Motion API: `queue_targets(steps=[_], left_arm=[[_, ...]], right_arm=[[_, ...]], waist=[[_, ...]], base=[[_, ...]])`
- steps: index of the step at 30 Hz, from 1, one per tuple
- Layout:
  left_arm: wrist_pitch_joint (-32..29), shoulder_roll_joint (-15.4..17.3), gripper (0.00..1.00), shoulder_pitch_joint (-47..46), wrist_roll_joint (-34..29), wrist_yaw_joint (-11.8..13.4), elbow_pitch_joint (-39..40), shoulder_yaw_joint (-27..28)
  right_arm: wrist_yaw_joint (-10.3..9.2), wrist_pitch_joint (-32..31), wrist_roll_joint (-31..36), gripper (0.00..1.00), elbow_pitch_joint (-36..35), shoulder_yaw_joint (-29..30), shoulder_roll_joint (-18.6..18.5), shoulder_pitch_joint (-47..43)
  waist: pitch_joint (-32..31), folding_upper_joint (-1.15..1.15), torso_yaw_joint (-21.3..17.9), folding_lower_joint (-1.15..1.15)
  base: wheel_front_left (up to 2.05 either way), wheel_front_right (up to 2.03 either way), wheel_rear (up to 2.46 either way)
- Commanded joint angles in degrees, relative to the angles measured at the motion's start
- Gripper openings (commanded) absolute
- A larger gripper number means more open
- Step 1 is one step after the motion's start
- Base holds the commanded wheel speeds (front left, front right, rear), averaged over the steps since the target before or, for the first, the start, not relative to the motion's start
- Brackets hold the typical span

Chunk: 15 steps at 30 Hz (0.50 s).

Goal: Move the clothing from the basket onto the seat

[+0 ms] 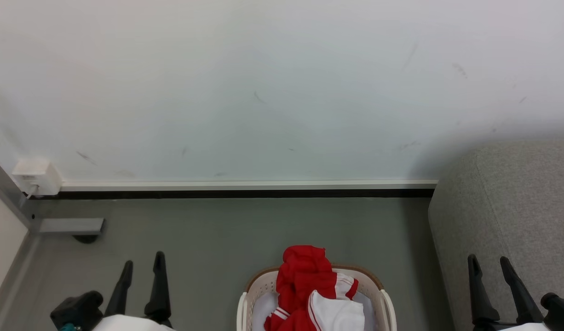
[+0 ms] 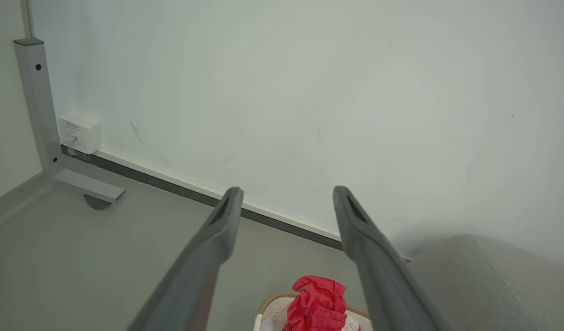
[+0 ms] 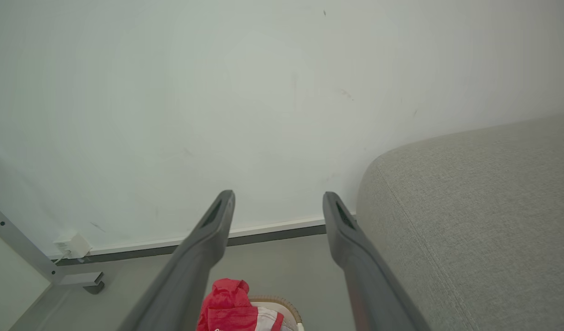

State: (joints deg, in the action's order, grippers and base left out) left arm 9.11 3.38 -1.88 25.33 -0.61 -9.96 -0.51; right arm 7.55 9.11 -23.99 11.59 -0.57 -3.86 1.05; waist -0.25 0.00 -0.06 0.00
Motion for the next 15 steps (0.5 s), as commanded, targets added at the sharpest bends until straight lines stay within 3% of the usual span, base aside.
queue_targets(steps=[1,15], left_arm=[[0.66,0.68,1.00,0.28,-2.27,0.32,0.88,-0.17],[2.45,1.54,1.00,1.07,-10.21,1.76,1.72,-1.18]], right_arm=[[-0.07,0.66,1.87,1.00,-0.11,-0.02,-0.54,-0.18],[-0.09,2.46,8.18,1.00,0.79,0.61,-0.22,-0.87]], waist=[[-0.01,0.00,-0.03,0.00],[-0.09,0.00,-0.35,0.00]], base=[[0.00,0.00,0.00],[0.00,0.00,0.00]])
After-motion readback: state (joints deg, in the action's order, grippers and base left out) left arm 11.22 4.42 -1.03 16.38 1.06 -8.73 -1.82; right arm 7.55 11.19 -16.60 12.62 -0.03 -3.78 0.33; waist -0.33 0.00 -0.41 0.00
